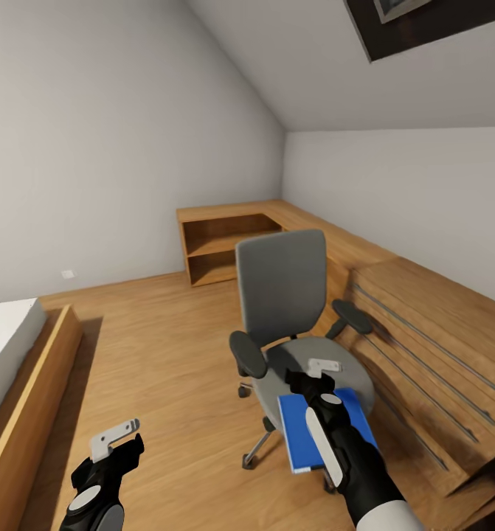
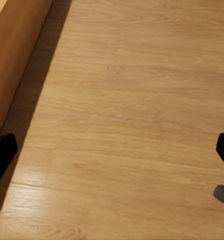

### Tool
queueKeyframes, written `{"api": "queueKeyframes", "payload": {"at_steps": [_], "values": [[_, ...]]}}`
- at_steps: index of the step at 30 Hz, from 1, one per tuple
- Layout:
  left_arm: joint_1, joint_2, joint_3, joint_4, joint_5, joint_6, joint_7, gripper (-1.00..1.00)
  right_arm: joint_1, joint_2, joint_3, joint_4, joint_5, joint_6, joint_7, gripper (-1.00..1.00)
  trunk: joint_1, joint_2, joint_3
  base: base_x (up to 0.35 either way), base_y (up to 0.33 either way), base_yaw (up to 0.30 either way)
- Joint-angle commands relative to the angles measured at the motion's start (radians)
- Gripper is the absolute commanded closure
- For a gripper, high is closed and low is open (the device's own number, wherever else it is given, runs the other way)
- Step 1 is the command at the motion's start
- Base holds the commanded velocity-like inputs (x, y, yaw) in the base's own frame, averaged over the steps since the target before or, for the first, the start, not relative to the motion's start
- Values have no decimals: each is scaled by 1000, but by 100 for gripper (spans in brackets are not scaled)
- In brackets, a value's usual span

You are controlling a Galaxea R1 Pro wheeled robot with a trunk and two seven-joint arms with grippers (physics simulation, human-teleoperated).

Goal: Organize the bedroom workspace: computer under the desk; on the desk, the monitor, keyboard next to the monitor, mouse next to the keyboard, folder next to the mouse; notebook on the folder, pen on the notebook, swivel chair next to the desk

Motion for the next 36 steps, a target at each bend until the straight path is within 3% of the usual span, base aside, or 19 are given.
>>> {"api": "queueKeyframes", "payload": {"at_steps": [1, 6, 15, 23, 24, 25, 30, 31, 33, 36], "values": [[-1, 1, -2, -1, 6, 3, 8, -100, -1, -1, 2, -1, -17, 3, -9, -100, 0, -1, -1, 0, 29, -188], [-1, 1, -2, -1, 6, 3, 8, -100, -1, -5, -1, 0, -82, 2, -9, -100, 0, -1, -1, -16, 31, -231], [0, 1, -2, -1, 6, 3, 8, -100, -1, -6, -3, 2, -113, 3, -7, -100, 0, -1, -1, -167, 171, -265], [-1, 1, -2, -1, 5, 3, 8, -100, -1, -14, -16, 7, -218, 2, -4, -100, 0, -1, -1, -25, 22, -292], [-1, 1, -2, -2, 5, 3, 8, -100, -1, -19, -27, 7, -242, 2, -3, -100, 0, -1, -1, -5, 4, -296], [-1, 2, -2, -3, 12, 3, 8, -100, -1, -33, -56, 8, -294, 2, -2, -100, 0, -1, -1, -2, 2, -296], [-1, 4, -1, -6, 50, 3, 8, -100, -1, -66, -111, 9, -391, 4, -1, -100, 0, -1, -1, -1, 1, -296], [-1, 4, 0, -10, 65, 3, 8, -100, -1, -94, -145, 10, -470, 4, 0, -100, 0, -1, -1, 0, 0, -297], [-1, 4, 0, -13, 71, 3, 8, -100, -1, -114, -159, 11, -524, 4, 0, -100, 0, -1, -1, 0, 0, -297], [-1, 4, -1, -19, 74, 3, 8, -100, -1, -133, -167, 21, -570, 3, 1, -100, 0, -1, -1, 0, 0, -297]]}}
